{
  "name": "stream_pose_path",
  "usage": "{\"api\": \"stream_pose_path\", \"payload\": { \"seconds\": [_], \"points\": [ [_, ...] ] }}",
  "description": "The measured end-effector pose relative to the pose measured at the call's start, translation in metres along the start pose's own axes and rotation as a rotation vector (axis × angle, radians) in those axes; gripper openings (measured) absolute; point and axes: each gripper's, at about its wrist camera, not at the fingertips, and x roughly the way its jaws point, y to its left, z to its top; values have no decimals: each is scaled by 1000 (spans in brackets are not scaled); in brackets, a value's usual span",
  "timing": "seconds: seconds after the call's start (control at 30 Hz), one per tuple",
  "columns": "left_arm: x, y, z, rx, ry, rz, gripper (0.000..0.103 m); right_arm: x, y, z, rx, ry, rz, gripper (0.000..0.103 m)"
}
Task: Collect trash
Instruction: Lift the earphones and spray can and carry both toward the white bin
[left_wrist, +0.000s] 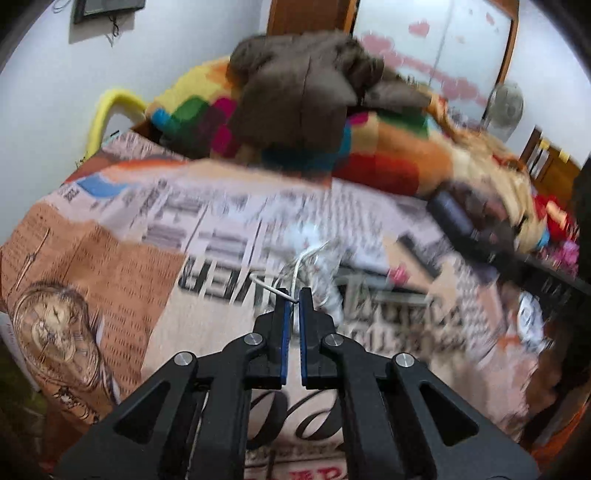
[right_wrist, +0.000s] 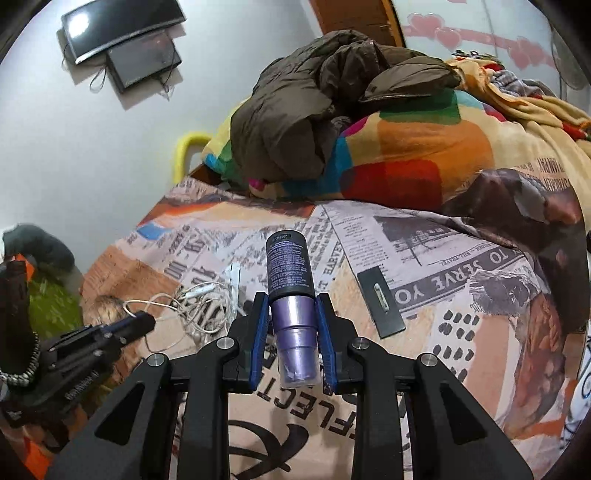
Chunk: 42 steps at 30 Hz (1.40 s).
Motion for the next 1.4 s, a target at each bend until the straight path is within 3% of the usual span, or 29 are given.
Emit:
{"api": "stream_pose_path", "payload": {
  "seconds": [0.07,0.1,0.13,0.17,0.3,0.5,0.77,0.8,0.83,0.9,1.4],
  "points": [
    [8,1,-8,20,56,-7,9,3,0,-3,-3,12,6,24],
    [11,2,-10,26,85,-10,21,5,-1,-4,-2,17,12,24],
    [14,4,-12,28,116,-9,39,5,-1,-4,-1,19,12,24],
    [15,5,-13,23,130,-5,45,6,-2,-5,1,22,14,24],
    [7,8,-5,-1,92,-7,48,4,-7,-5,17,19,24,24],
    [16,-4,25,-16,64,-68,55,3,-16,-5,42,20,35,24],
    [72,-12,38,-38,112,-30,52,4,-20,-5,55,20,62,24],
    [73,-13,37,-36,105,-27,39,4,-20,-5,55,20,62,24],
    [73,-14,36,-26,98,-20,19,5,-21,-6,55,23,62,24],
    [72,-17,36,-7,90,-16,6,7,-24,-6,63,32,62,24],
    [-29,-37,91,40,-152,-78,5,7,-21,-6,51,34,37,24]
  ]
}}
